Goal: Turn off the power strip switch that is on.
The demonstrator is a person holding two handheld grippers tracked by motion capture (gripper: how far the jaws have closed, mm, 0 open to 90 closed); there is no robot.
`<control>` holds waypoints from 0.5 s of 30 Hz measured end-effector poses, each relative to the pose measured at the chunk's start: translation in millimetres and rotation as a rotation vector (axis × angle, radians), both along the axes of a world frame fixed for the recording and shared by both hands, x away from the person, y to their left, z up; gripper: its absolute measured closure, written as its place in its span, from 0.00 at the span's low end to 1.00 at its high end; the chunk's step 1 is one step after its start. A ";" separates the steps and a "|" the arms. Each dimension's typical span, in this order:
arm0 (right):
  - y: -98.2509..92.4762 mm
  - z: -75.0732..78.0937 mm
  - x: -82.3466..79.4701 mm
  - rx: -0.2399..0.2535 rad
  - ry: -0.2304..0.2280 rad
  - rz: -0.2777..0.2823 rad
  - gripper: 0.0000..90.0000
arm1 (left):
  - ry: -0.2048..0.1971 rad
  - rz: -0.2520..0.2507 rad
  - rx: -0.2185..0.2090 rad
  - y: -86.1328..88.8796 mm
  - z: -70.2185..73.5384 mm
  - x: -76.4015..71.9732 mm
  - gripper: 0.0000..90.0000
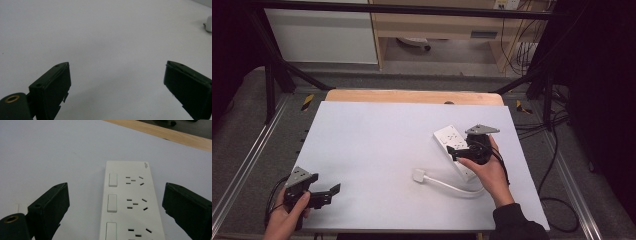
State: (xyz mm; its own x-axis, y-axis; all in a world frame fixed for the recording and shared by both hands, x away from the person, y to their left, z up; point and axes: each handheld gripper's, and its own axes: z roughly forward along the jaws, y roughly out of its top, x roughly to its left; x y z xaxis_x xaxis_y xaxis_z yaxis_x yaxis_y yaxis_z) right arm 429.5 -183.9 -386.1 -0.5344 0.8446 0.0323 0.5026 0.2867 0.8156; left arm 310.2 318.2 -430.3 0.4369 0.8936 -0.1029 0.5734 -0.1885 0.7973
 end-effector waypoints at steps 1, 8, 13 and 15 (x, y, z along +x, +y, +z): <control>-0.2 0.7 -0.5 0.003 0.002 -0.001 0.09 | 0.000 0.000 0.000 -0.1 0.1 0.0 0.08; -2.5 5.0 -2.5 0.018 -0.015 -0.001 0.07 | -0.002 0.000 -0.002 0.0 0.2 -0.1 0.08; -5.1 7.9 -3.8 0.024 -0.022 -0.009 0.06 | -0.002 -0.001 -0.002 0.1 0.5 -0.3 0.08; -6.6 9.7 -4.5 0.030 -0.027 -0.013 0.06 | -0.005 -0.006 -0.004 0.0 0.7 -0.3 0.08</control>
State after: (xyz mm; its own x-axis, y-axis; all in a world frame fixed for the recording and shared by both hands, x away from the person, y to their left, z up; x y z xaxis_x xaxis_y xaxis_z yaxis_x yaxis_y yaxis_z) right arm 425.0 -190.5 -376.4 -0.5245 0.8503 0.0437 0.4838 0.2554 0.8371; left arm 309.9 318.2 -429.6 0.4425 0.8907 -0.1043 0.5683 -0.1886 0.8009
